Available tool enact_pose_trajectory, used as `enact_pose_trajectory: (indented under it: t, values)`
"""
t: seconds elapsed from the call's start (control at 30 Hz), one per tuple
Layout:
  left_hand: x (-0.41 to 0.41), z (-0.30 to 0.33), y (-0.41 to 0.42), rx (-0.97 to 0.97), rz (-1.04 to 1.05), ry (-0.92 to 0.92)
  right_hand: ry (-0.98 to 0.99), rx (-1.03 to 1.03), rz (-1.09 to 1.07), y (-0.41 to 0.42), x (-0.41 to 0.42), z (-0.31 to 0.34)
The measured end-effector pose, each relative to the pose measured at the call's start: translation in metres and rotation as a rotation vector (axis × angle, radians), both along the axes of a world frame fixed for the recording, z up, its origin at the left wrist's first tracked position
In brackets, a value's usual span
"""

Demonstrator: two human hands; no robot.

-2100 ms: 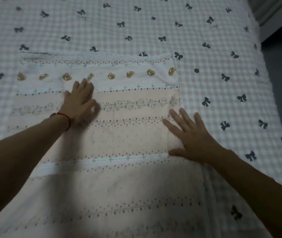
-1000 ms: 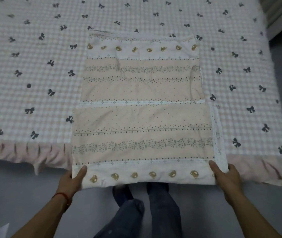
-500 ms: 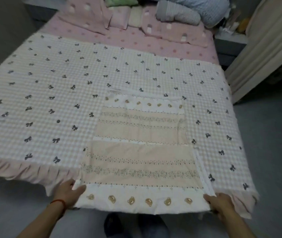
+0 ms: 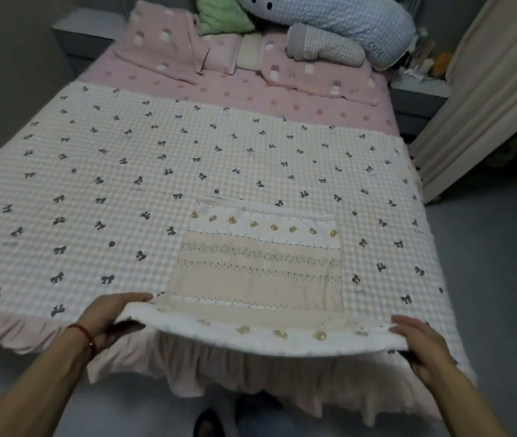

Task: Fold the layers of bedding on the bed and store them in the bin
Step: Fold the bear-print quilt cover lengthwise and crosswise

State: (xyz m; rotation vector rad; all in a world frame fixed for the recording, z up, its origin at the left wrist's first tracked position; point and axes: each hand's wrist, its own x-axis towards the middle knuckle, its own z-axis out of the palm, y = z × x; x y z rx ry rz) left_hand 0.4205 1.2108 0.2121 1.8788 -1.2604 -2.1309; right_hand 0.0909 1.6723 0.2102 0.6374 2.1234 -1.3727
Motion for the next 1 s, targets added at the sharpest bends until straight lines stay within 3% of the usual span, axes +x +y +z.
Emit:
enact_pose_trajectory:
  t: [0.13, 0.3, 0.5, 0.57, 0.63, 0.7, 0.8, 0.9, 1.0]
  values:
    - [-0.069, 0.021, -0.041, 0.021, 0.117, 0.108, 0.080, -0.112, 0.034, -0.039, -0.065, 0.002]
    - [-0.161, 0.007, -0.088, -0.040, 0.172, 0.074, 0.073, -0.174, 0.057, -0.101, -0.158, -0.024]
    - [-0.268, -0.088, -0.163, -0.209, -0.115, -0.113, 0.024, -0.086, 0.078, -0.183, -0.273, -0.117]
    - [-0.290, -0.142, -0.185, -0.363, -0.230, -0.257, -0.012, -0.127, 0.043, -0.206, -0.293, -0.155]
    - [-0.303, -0.196, -0.189, -0.551, -0.422, -0.486, 0.004, -0.027, 0.093, -0.216, -0.299, -0.199]
    - [-0.298, -0.242, -0.184, -0.672, -0.580, -0.626, 0.166, 0.188, 0.284, -0.218, -0.288, -0.229]
    - [-0.287, -0.264, -0.172, -0.981, -0.532, -0.646, 0.367, 0.424, 0.484, -0.216, -0.275, -0.243]
    - [-0.291, -0.246, -0.162, -1.291, -0.446, -0.448, 0.592, 0.500, 0.508, -0.217, -0.274, -0.230]
    - [-0.294, -0.223, -0.153, -1.231, -0.353, -0.279, 0.787, 0.514, 0.458, -0.215, -0.274, -0.218]
